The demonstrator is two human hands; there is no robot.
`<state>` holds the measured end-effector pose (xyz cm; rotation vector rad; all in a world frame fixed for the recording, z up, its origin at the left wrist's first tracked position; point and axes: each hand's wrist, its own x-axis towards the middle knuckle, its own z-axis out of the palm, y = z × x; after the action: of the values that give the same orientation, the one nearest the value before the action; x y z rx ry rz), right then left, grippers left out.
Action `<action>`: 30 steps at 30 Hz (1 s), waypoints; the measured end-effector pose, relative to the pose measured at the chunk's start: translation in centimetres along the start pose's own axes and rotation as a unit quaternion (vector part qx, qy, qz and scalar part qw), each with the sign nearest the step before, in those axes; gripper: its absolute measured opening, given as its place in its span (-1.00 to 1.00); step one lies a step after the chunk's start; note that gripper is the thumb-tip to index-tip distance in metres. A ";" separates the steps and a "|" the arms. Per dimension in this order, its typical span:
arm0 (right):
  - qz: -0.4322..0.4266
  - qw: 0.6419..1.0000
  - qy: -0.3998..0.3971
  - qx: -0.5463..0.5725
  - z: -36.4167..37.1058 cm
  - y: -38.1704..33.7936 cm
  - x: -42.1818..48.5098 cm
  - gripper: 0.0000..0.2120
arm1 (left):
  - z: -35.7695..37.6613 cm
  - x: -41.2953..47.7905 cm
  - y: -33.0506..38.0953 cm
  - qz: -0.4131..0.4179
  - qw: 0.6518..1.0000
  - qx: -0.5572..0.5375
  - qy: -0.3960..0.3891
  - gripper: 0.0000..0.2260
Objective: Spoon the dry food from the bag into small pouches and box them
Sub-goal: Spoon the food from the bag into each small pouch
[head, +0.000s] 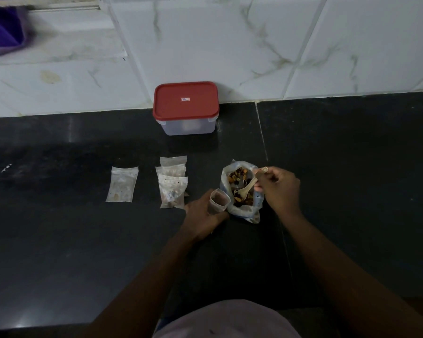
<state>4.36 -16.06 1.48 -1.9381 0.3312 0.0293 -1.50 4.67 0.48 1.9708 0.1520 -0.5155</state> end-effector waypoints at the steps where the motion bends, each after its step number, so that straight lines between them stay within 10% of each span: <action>1: 0.031 0.999 0.000 0.023 0.0 0.1 0.1 -0.86 | 0.0 0.0 0.0 -0.002 1.000 -0.008 0.004 -0.65; 17: 0.197 0.965 0.035 0.168 -0.8 1.0 1.1 -0.84 | -0.1 -0.1 -0.3 -0.005 0.998 -0.064 0.021 -0.61; 30: 0.175 0.949 0.032 0.261 -2.6 -2.6 0.0 -0.90 | -0.2 0.6 0.0 0.090 0.992 -0.022 0.087 -0.58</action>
<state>4.66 -17.51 4.84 -1.3403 0.6554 0.1006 -0.94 4.76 0.28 1.9632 0.0922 -0.2210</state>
